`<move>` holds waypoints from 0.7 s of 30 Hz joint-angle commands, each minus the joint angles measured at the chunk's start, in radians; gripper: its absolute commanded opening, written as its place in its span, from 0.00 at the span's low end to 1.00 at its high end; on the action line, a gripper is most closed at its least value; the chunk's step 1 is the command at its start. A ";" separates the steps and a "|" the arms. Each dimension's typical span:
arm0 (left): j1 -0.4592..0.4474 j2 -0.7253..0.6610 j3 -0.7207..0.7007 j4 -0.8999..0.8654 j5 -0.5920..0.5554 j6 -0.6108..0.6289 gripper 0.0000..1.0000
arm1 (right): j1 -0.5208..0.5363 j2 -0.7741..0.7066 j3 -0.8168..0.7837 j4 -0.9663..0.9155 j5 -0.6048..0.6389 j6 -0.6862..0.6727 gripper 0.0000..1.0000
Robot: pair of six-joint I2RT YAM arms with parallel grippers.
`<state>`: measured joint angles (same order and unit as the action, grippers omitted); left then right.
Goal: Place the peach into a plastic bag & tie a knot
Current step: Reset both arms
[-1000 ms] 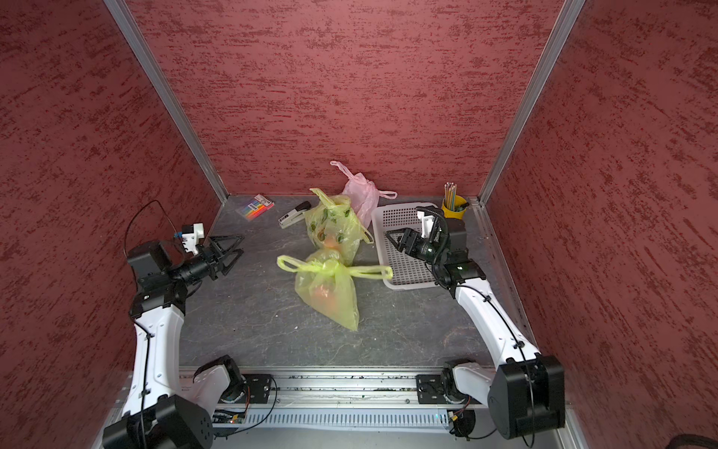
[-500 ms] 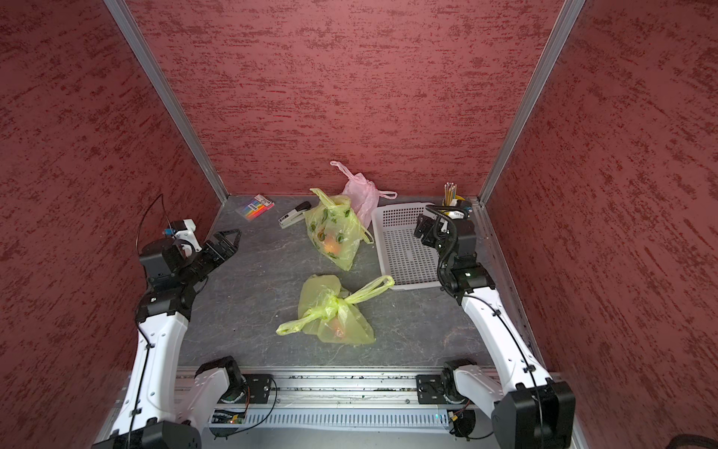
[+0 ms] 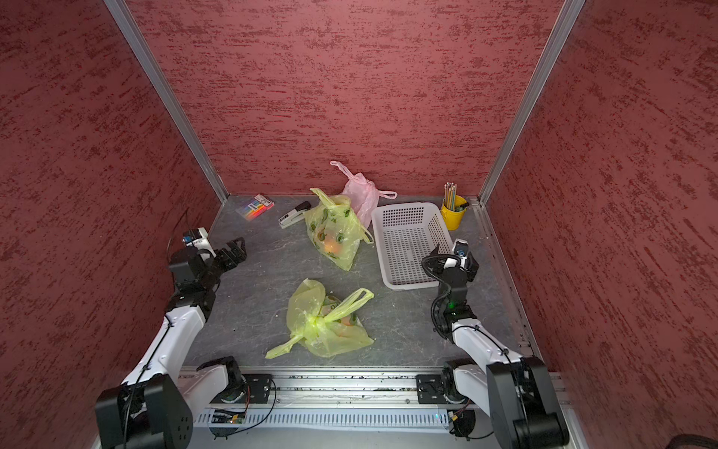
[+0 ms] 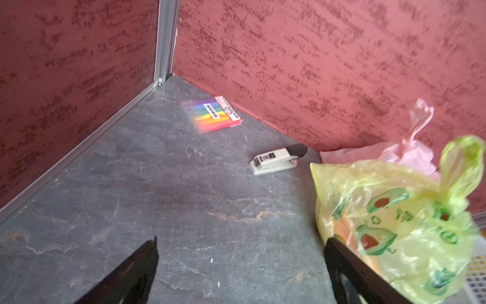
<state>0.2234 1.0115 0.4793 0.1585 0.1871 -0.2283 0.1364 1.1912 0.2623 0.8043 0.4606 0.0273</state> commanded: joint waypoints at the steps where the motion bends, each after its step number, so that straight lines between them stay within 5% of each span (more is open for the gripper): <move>1: -0.048 0.017 -0.070 0.214 -0.112 0.131 1.00 | -0.003 0.122 -0.004 0.307 0.044 -0.051 0.99; 7: -0.071 0.280 -0.136 0.600 -0.082 0.117 1.00 | -0.015 0.320 -0.053 0.567 0.019 -0.077 0.99; 8: -0.083 0.325 -0.129 0.621 -0.090 0.124 1.00 | -0.020 0.290 -0.045 0.488 0.002 -0.052 0.99; 13: -0.181 0.548 -0.247 1.059 -0.198 0.209 1.00 | -0.113 0.342 -0.116 0.648 -0.183 0.007 0.99; 14: -0.192 0.502 -0.214 0.919 -0.209 0.213 1.00 | -0.115 0.383 -0.130 0.737 -0.183 -0.011 0.99; 17: -0.193 0.511 -0.096 0.703 -0.201 0.218 1.00 | -0.123 0.367 -0.060 0.576 -0.210 0.000 0.99; 21: -0.188 0.530 -0.107 0.766 -0.191 0.220 1.00 | -0.143 0.349 -0.050 0.528 -0.245 0.018 0.99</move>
<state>0.0338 1.5364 0.3725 0.9077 0.0143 -0.0334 0.0067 1.5391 0.1978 1.3338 0.2680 0.0242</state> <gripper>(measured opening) 0.996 0.991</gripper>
